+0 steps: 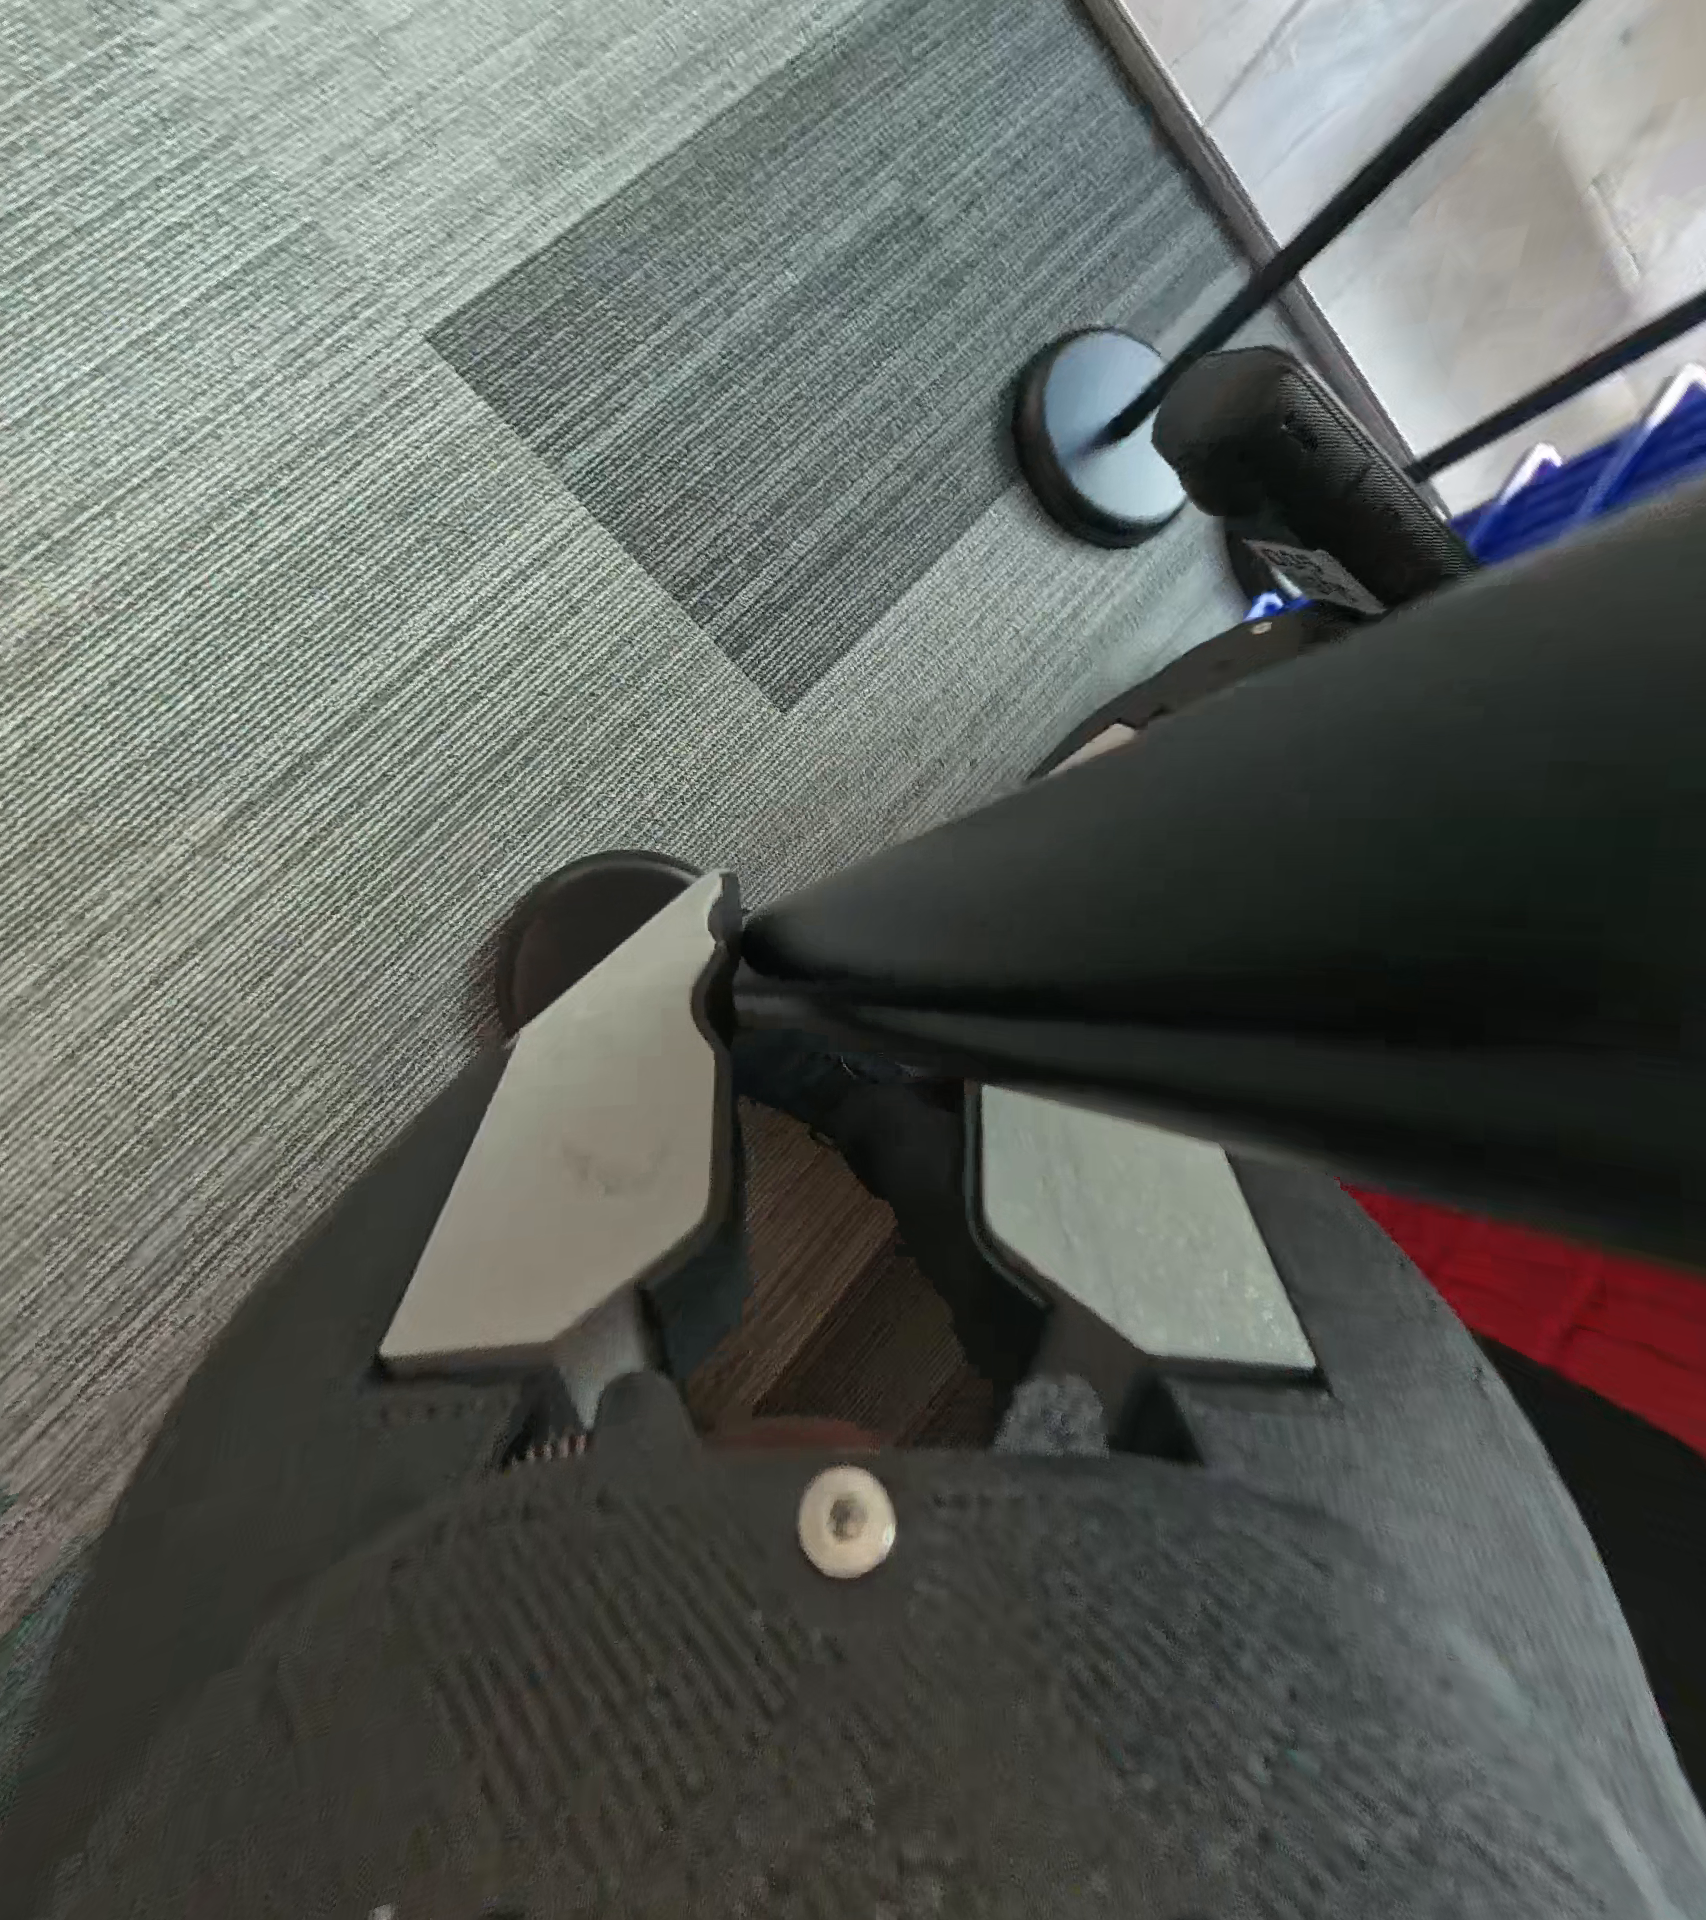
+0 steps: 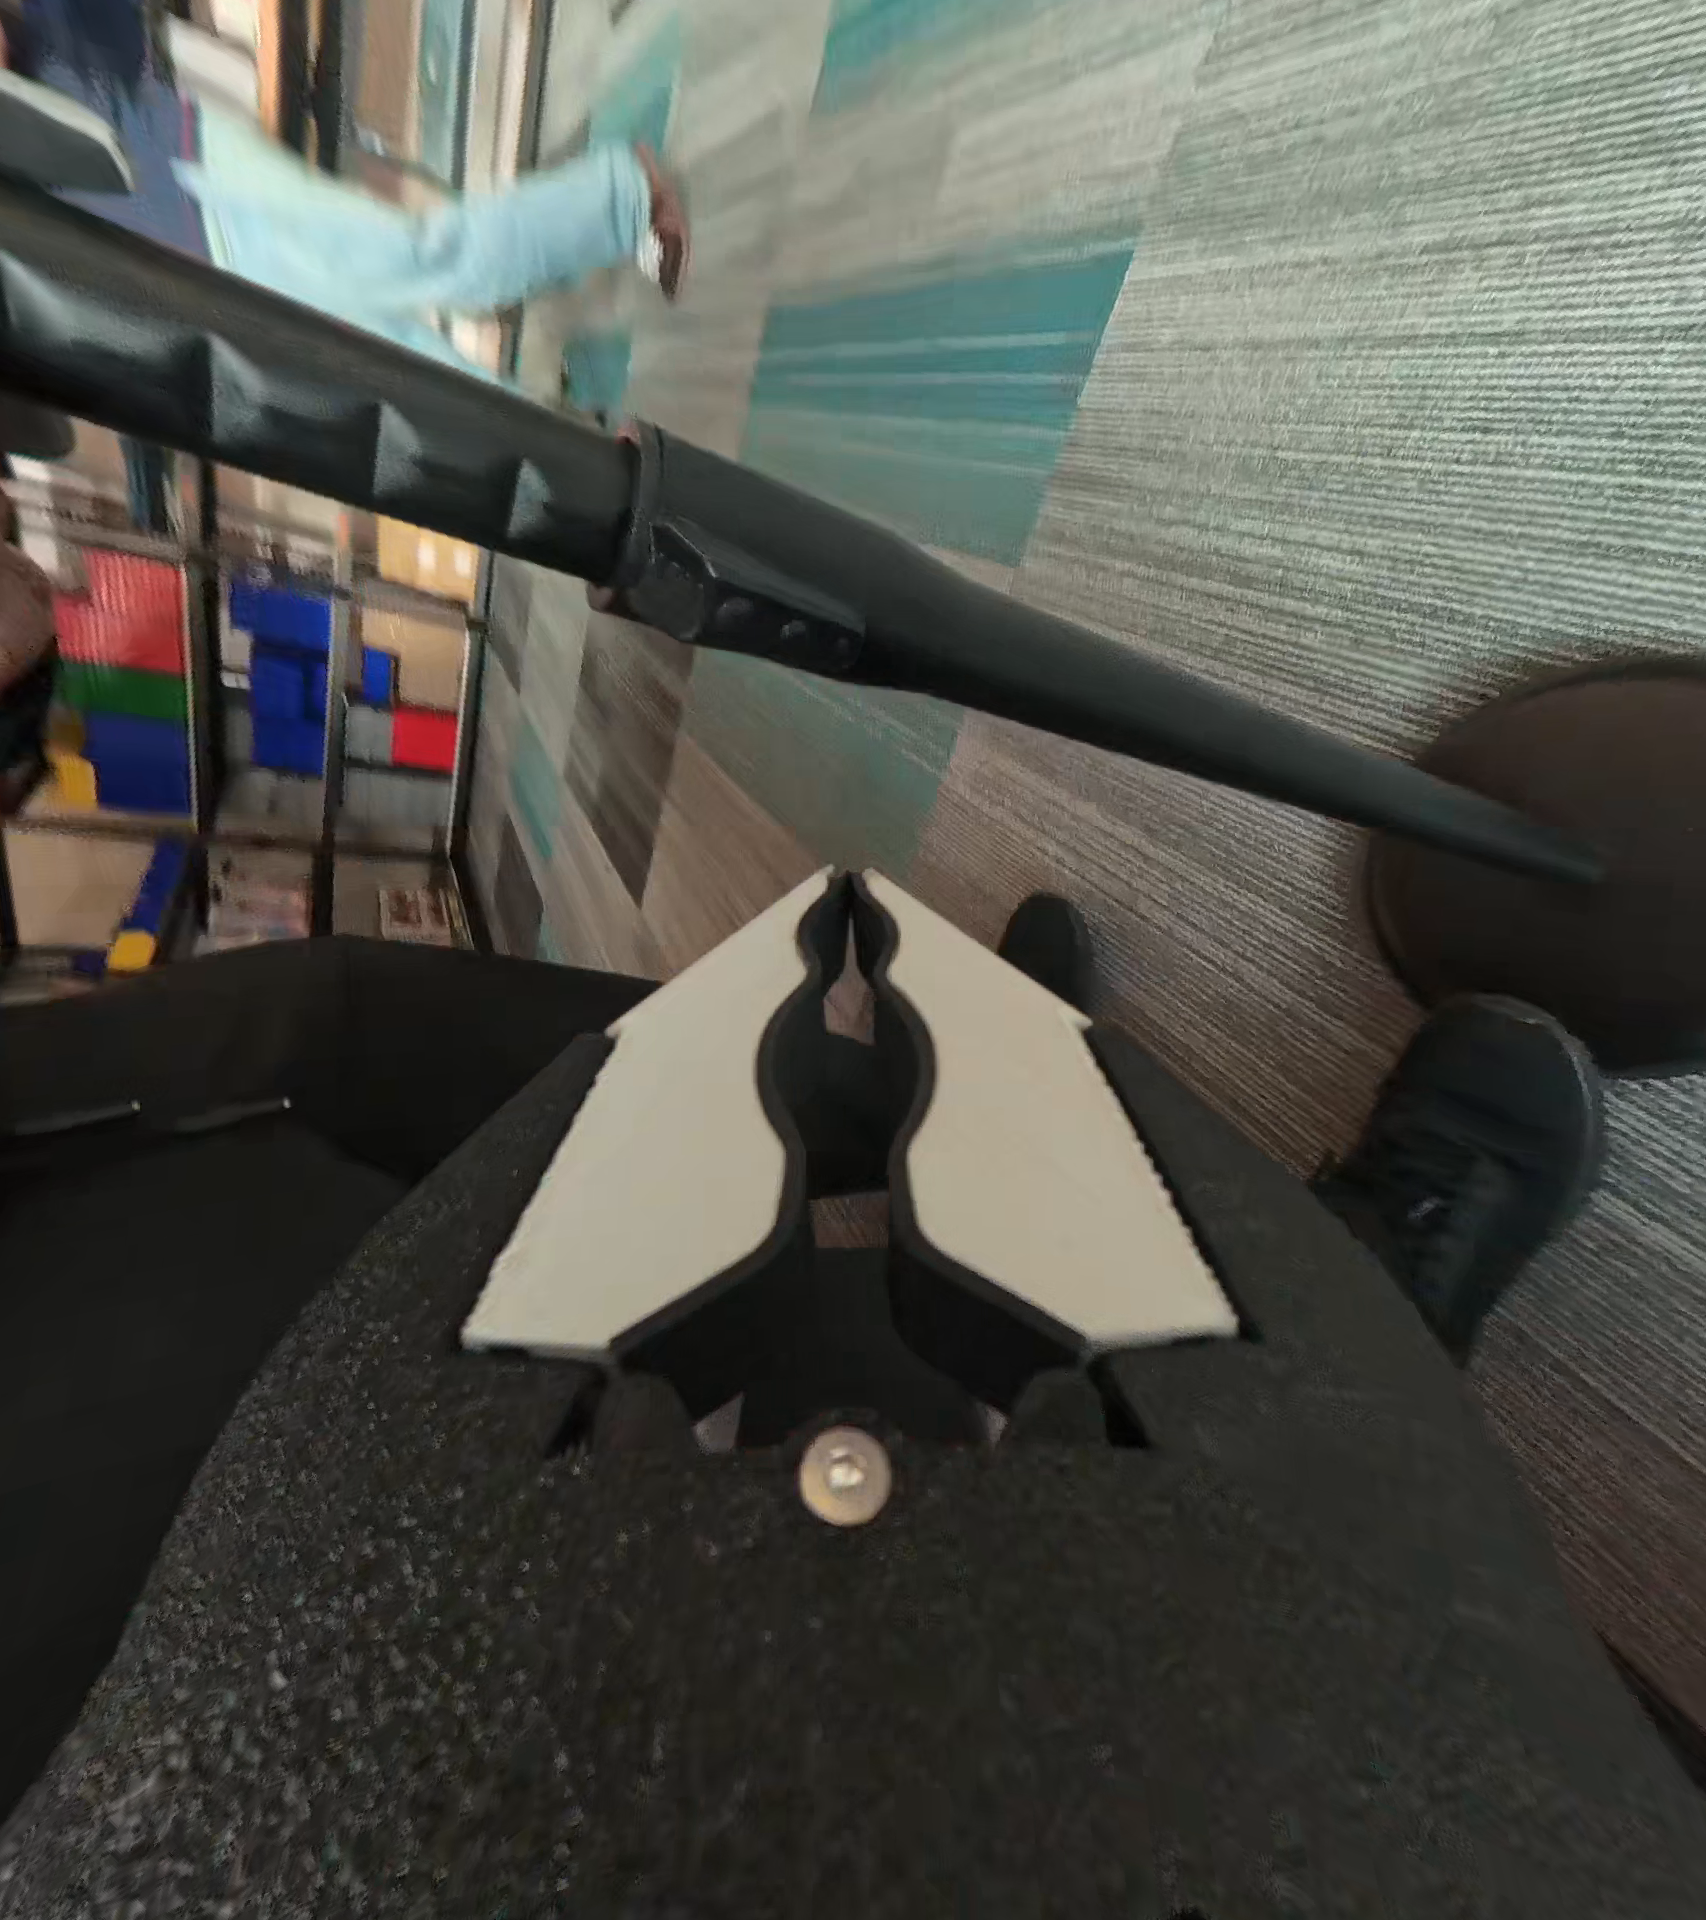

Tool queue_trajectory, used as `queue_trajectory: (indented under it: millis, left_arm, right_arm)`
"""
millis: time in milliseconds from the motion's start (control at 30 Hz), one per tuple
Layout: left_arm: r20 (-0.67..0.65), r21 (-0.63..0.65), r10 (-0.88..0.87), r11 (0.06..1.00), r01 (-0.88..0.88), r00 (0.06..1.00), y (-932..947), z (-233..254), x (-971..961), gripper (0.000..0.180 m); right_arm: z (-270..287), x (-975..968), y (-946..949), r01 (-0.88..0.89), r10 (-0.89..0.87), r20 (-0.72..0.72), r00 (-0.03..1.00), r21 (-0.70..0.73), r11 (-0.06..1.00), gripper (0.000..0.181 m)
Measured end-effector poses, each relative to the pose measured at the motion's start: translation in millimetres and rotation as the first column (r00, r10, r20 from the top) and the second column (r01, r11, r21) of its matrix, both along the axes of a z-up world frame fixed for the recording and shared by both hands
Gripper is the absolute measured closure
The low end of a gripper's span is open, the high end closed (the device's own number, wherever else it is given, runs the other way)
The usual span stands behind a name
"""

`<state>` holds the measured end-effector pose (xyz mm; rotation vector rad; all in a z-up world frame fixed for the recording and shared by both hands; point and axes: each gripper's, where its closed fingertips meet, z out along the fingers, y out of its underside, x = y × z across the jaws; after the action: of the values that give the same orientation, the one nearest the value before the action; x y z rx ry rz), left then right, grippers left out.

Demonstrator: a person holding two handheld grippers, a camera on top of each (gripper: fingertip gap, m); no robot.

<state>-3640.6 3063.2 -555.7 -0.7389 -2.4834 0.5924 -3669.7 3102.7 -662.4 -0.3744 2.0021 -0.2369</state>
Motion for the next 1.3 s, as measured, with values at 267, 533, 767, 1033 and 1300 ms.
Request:
queue_trajectory:
  millis: [267, 533, 767, 1033, 1300]
  left_arm:
    - [-0.13, -0.062, -0.22, 0.975, 0.214, 0.967, 7.3, 4.8, -14.1, 0.133]
    - [-0.142, -0.178, -0.411, 0.905, 0.385, 0.9, 10.5, 10.9, -15.2, 0.142]
    - [-0.154, -0.293, -0.524, 0.834, 0.468, 0.837, 11.5, 12.2, -15.8, 0.146]
    - [-0.173, -0.423, -0.573, 0.778, 0.465, 0.801, 8.9, 14.7, -20.1, 0.148]
    - [-0.421, -0.605, -0.701, 0.69, 0.398, 0.575, 12.8, 28.5, -34.2, 0.148]
  right_arm:
    - [23.6, -11.2, 8.6, 0.294, -0.349, -0.065, 0.935, -0.409, 0.864, 0.179]
    - [52.9, -7.2, 42.6, 0.521, -0.692, -0.121, 0.712, -0.569, 0.636, 0.176]
    - [28.5, 23.2, 53.5, 0.432, -0.624, -0.167, 0.763, -0.587, 0.684, 0.16]
    - [20.6, 35.9, 12.5, 0.394, -0.548, -0.025, 0.836, -0.669, 0.63, 0.101]
    - [5.3, 35.8, -37.9, 0.065, -0.611, -0.18, 0.771, -0.932, 0.356, 0.123]
